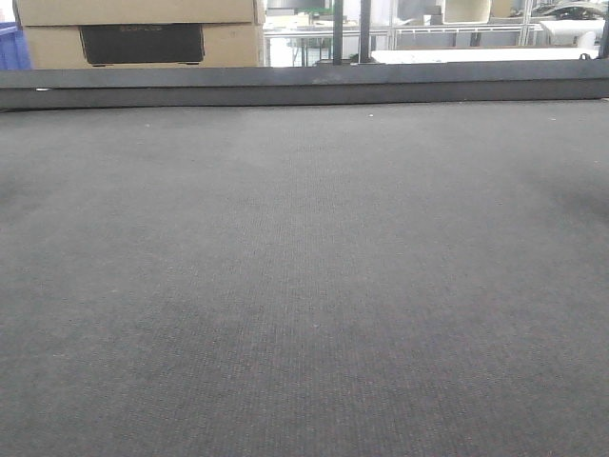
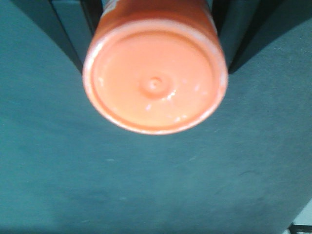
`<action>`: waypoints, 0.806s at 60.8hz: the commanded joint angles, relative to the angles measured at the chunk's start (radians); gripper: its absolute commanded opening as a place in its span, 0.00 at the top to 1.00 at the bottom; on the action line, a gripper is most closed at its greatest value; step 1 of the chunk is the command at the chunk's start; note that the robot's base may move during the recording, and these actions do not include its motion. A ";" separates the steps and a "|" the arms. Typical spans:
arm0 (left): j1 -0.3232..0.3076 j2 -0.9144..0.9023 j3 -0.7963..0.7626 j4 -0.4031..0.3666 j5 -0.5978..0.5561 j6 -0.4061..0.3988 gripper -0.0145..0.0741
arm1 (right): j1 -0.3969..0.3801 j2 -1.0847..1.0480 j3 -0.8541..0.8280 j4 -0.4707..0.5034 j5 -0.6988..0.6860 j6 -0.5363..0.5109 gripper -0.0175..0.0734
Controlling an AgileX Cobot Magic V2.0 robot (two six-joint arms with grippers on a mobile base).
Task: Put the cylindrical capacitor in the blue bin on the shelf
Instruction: 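Lift both held objects off the table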
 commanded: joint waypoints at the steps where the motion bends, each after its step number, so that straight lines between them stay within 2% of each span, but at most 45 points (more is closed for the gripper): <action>1: -0.037 -0.089 -0.025 0.002 0.103 -0.008 0.96 | 0.002 -0.033 -0.007 -0.001 0.103 -0.006 0.84; 7: -0.062 -0.188 -0.026 -0.004 0.170 -0.008 0.96 | 0.007 -0.081 -0.007 -0.001 0.184 -0.006 0.84; 18: -0.067 -0.309 -0.026 -0.015 0.307 -0.008 0.96 | 0.032 -0.185 0.010 -0.001 0.194 -0.008 0.84; 32: -0.067 -0.438 -0.024 -0.015 0.457 -0.008 0.96 | 0.105 -0.343 0.091 -0.050 0.192 -0.010 0.84; 49: -0.067 -0.606 0.094 -0.015 0.457 -0.008 0.96 | 0.132 -0.549 0.135 -0.051 0.190 -0.010 0.84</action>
